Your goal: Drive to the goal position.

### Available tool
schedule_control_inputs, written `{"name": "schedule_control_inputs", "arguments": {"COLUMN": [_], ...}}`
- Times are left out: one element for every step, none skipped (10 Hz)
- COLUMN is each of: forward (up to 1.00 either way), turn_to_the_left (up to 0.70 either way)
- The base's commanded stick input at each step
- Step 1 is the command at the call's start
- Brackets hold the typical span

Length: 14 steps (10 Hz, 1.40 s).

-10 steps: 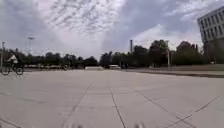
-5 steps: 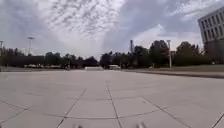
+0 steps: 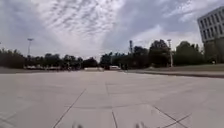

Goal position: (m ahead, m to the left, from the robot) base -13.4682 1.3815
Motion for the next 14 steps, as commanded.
{"name": "schedule_control_inputs", "arguments": {"forward": [0.70,0.70,0.70,0.70,0.70,0.70,0.70,0.70,0.70,0.70,0.70,0.70,0.70,0.70], "turn_to_the_left": [0.00,0.00,0.00,0.00,0.00,0.00,0.00,0.00,0.00,0.00,0.03,0.14,0.14,0.14]}}
